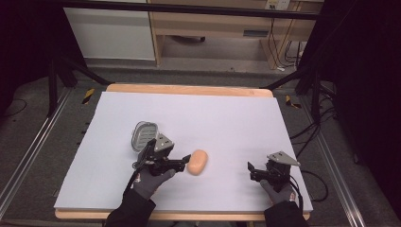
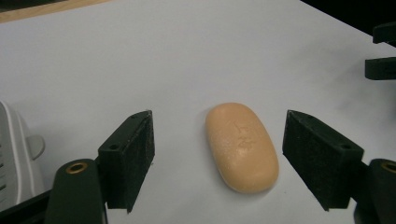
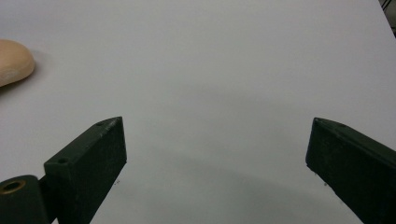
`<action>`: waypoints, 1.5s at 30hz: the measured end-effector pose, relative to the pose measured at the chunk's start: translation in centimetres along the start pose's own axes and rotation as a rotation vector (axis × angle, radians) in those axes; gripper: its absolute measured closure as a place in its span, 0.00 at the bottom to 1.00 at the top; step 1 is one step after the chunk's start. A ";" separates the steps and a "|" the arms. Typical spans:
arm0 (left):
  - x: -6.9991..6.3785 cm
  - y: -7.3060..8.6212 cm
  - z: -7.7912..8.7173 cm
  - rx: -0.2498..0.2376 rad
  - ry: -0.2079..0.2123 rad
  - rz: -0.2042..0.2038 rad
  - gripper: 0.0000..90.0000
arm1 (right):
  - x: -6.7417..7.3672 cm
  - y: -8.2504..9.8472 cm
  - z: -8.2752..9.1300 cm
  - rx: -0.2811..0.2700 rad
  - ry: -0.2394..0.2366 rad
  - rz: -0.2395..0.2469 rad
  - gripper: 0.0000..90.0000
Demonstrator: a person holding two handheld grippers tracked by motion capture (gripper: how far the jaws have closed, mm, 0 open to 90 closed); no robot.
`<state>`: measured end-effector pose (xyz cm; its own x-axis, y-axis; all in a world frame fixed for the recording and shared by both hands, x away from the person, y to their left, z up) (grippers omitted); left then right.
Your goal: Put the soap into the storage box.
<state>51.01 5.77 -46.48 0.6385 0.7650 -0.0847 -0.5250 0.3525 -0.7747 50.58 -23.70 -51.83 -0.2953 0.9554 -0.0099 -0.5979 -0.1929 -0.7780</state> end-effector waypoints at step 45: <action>-3.1 0.7 -6.8 0.155 -0.006 -0.066 0.23 | 0.2 0.1 -0.2 0.015 -0.021 0.001 0.06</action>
<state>52.48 -0.01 -51.06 0.6711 0.7407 -0.0328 -0.5633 0.4806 -0.6721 50.56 -23.46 -52.06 -0.3115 0.9502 0.0033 -0.6092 -0.1970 -0.7682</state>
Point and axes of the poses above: each handheld gripper's, and its own axes: z roughly backward along the jaws, y roughly out of its underside, x roughly to its left, the point moved 9 cm from there along -z, roughly forward along the jaws, and after that the axes turned 5 degrees about x, right-handed, at the moved point
